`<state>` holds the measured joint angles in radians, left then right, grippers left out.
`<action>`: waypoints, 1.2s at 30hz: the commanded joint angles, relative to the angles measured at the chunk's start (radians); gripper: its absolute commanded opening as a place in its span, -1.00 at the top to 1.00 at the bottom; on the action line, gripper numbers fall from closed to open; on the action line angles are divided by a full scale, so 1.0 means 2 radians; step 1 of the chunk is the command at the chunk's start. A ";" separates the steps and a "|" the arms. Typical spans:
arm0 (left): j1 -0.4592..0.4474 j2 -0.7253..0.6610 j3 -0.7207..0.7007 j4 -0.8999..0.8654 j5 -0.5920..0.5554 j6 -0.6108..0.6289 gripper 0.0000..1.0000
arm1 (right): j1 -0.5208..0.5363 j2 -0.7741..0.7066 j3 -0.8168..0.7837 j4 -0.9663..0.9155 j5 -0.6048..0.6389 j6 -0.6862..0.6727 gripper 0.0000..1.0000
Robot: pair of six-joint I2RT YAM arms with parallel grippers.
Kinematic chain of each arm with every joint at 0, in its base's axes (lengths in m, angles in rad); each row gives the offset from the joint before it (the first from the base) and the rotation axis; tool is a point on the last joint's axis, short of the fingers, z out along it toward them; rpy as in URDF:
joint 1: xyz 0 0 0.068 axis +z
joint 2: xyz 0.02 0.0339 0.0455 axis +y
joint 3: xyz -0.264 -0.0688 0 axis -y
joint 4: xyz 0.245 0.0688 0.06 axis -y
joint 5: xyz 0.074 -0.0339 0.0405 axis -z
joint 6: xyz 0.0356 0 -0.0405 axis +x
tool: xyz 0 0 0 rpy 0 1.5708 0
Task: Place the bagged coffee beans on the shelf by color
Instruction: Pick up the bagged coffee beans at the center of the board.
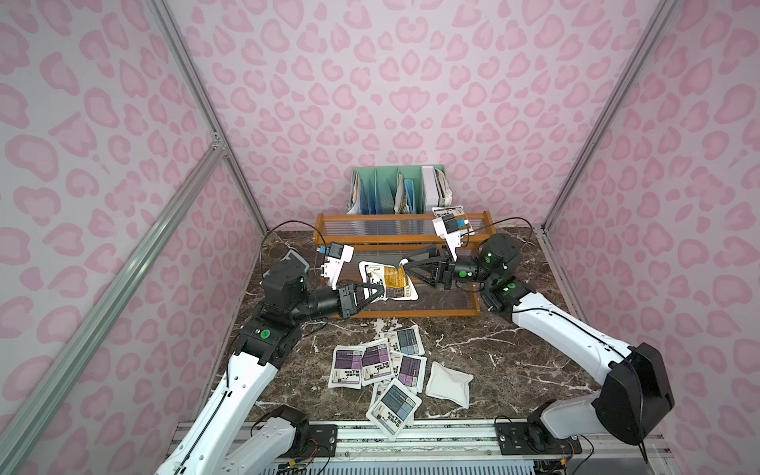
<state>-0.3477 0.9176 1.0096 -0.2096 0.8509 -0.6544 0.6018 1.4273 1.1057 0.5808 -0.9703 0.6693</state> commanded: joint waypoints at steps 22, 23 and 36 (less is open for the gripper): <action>0.001 -0.003 0.000 0.009 0.004 0.006 1.00 | 0.011 -0.003 -0.016 0.086 -0.054 0.028 -0.37; 0.000 -0.003 0.000 0.010 0.004 0.005 1.00 | 0.011 -0.001 -0.017 0.085 -0.052 0.025 -0.37; 0.000 -0.005 -0.006 0.018 0.009 -0.003 1.00 | 0.006 0.020 0.006 0.066 -0.057 0.010 -0.33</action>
<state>-0.3473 0.9054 1.0016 -0.2153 0.8539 -0.6525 0.6056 1.4570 1.1034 0.6838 -1.0676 0.6842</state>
